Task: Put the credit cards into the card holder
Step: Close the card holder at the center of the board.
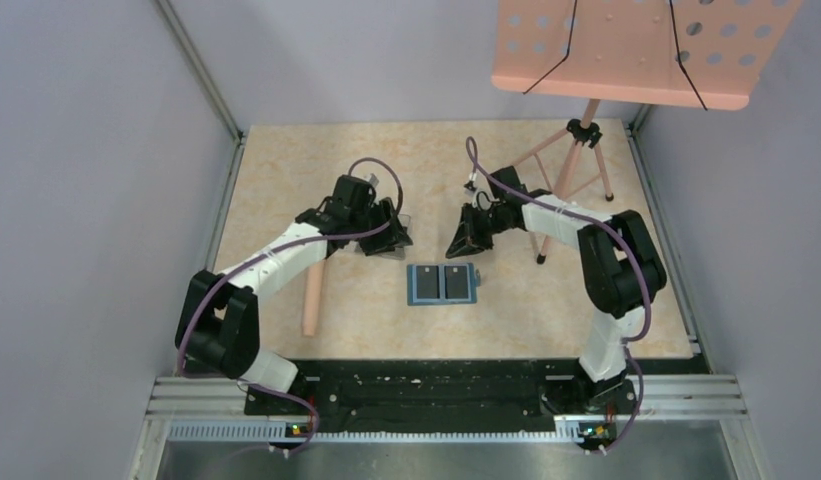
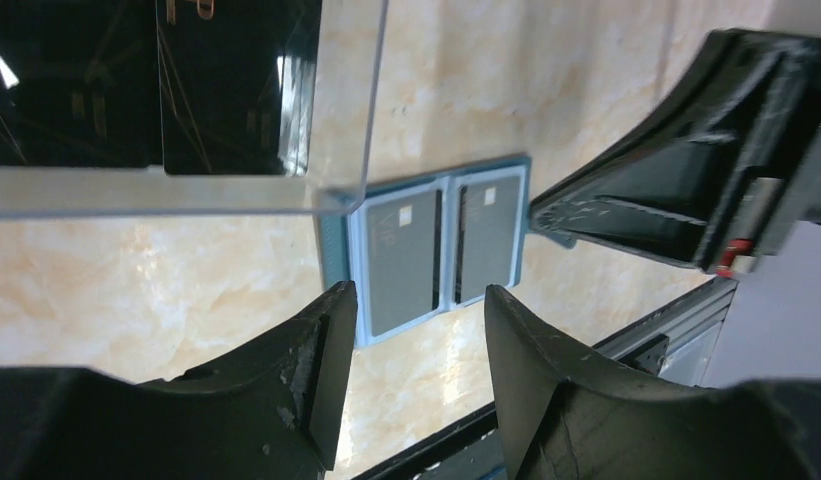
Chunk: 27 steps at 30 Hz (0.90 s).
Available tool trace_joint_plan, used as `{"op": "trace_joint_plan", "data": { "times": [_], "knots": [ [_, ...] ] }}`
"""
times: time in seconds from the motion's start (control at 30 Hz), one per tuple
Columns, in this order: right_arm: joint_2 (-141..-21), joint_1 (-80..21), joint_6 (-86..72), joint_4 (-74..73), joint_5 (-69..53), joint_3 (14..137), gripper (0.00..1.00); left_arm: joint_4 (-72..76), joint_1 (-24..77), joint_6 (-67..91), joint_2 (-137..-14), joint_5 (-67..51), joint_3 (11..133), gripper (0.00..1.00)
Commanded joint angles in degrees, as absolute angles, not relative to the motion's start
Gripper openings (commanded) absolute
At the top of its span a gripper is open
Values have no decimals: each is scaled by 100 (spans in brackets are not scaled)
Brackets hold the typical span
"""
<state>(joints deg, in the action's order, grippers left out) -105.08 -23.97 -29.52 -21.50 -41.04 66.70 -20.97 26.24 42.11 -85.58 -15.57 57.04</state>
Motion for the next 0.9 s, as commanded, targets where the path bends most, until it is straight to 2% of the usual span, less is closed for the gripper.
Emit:
{"op": "trace_joint_plan", "data": {
  "times": [0.0, 0.53, 0.87],
  "knots": [
    [-10832, -2506, -2768, -2404, -4347, 7189, 6, -2415, 2448, 3861, -8526, -1620, 6178, 55],
    [-11262, -2505, -2371, -3067, -4503, 7884, 6, -2365, 2397, 3921, -9312, -2149, 6485, 46],
    [-11290, -2512, -1934, -3416, -4267, 7532, 3, -1600, 2467, 4728, -8990, -2365, 5397, 47]
  ]
}}
